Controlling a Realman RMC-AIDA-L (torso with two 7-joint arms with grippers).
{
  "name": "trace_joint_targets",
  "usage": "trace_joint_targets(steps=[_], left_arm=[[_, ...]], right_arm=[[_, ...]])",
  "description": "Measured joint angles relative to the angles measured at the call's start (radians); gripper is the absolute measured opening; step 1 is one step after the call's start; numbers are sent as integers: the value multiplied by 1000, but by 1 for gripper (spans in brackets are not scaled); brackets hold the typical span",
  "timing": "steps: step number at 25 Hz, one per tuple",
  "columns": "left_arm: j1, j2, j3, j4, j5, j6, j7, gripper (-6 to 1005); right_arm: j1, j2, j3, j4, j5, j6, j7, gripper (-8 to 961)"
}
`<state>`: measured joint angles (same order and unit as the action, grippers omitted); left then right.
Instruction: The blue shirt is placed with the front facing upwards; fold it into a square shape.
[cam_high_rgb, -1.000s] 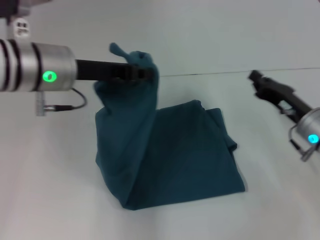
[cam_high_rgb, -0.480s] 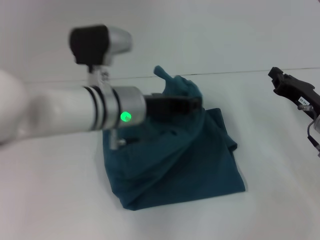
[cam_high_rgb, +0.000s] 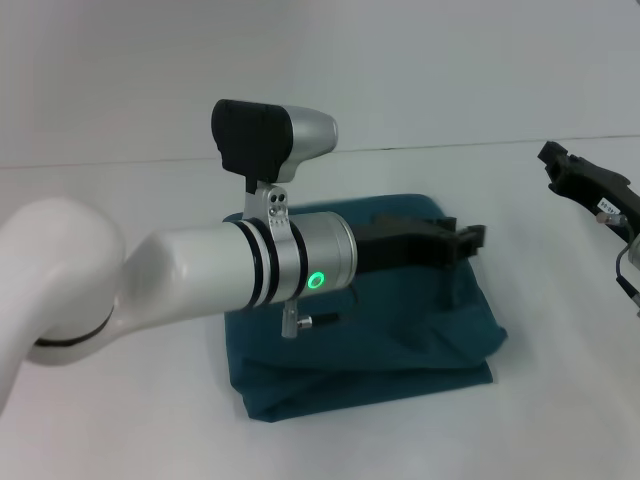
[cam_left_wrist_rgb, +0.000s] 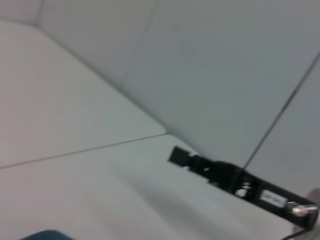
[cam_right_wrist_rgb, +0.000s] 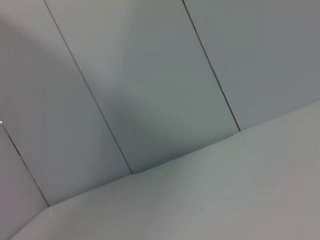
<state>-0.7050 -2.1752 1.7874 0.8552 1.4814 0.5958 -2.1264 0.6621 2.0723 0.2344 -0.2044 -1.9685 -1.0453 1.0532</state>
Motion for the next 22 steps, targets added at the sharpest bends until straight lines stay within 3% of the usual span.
trace_joint_targets(steps=[3, 5, 9, 12, 13, 16, 21, 22], left_arm=[[52, 0, 21, 67, -11, 0, 81, 205], [93, 0, 21, 112, -21, -6, 168, 425], [199, 0, -26, 176, -63, -25, 374, 504], [281, 0, -85, 197, -104, -10, 498, 562], [309, 0, -107, 201, -129, 3, 548, 582], [364, 0, -161, 202, -210, 67, 658, 641], [420, 0, -272, 164, -332, 221, 771, 891], [422, 0, -290, 144, -355, 240, 792, 903]], right_arm=[[-2, -1, -11, -6, -1, -1, 27, 22], [-3, -1, -25, -18, -2, -7, 51, 23], [-10, -2, -114, -65, -2, -74, 92, 24], [-14, -3, -258, -107, -3, -153, 118, 24], [-12, -2, -363, -123, -3, -170, 131, 25], [-7, 5, -455, -123, -3, -157, 147, 25], [-15, 14, -654, -87, -3, -96, 150, 27], [-20, 14, -692, -79, -4, -82, 150, 27]])
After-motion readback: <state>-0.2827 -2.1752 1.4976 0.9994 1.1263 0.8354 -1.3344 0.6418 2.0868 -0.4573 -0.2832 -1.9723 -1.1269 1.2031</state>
